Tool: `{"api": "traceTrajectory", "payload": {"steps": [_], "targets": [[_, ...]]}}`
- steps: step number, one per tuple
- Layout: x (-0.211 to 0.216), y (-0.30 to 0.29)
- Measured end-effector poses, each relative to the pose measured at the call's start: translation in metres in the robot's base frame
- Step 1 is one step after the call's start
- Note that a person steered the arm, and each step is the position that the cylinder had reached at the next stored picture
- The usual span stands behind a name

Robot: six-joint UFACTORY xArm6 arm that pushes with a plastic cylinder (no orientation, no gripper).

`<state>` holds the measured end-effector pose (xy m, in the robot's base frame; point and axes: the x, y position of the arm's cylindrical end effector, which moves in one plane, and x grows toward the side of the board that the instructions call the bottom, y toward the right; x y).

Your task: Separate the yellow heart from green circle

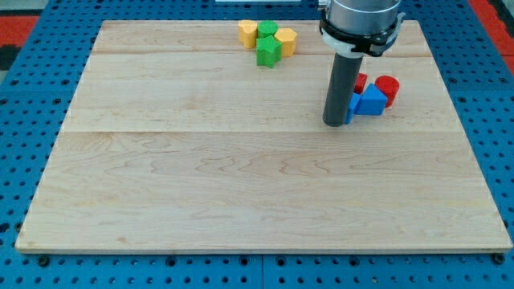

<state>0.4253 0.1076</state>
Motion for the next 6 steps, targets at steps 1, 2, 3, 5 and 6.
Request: {"api": "traceTrajectory", "payload": {"steps": [1, 2, 3, 5, 6], "targets": [[0.0, 0.0], [0.002, 0.0], [0.005, -0.013], [0.092, -0.009], [0.096, -0.005]]}}
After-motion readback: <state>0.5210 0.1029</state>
